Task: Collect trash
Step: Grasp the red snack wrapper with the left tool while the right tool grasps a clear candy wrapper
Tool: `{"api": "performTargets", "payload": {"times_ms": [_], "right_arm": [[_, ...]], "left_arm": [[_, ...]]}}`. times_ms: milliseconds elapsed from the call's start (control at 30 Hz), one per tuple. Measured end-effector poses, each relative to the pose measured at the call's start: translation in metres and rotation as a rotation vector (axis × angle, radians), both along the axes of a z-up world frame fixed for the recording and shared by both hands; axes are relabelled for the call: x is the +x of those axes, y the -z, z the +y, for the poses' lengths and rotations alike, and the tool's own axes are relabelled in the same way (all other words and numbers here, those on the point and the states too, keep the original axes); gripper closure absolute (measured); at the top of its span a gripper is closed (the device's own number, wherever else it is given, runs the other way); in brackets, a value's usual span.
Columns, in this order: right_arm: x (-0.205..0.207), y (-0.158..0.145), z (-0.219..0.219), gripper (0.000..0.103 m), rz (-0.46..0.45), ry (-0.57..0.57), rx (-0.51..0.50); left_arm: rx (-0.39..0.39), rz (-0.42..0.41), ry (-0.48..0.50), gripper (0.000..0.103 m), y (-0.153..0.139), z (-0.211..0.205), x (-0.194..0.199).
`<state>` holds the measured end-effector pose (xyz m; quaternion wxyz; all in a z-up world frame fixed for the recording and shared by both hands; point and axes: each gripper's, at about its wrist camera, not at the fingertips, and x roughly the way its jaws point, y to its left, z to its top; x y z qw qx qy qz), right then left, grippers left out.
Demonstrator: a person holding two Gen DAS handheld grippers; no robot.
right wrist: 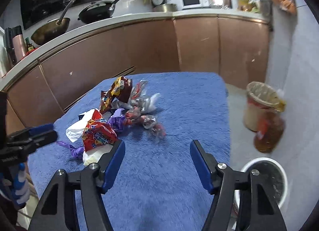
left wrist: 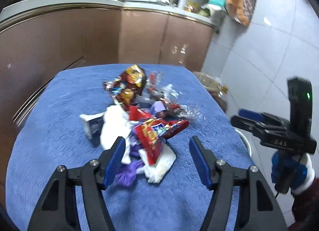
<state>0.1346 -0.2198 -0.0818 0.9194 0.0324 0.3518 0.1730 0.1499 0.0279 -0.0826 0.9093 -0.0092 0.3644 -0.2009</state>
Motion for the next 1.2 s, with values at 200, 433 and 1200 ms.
{"api": "performTargets", "payload": {"times_ms": [200, 433, 1200], "right_arm": [[0.051, 0.021, 0.017, 0.044, 0.055, -0.109, -0.020], [0.103, 0.050, 0.035, 0.044, 0.122, -0.200, -0.037], [0.005, 0.001, -0.020, 0.099, 0.001, -0.089, 0.134]], "left_arm": [[0.089, 0.030, 0.051, 0.045, 0.018, -0.021, 0.027], [0.137, 0.090, 0.030, 0.063, 0.038, -0.024, 0.052], [0.068, 0.000, 0.045, 0.096, -0.024, -0.047, 0.008]]}}
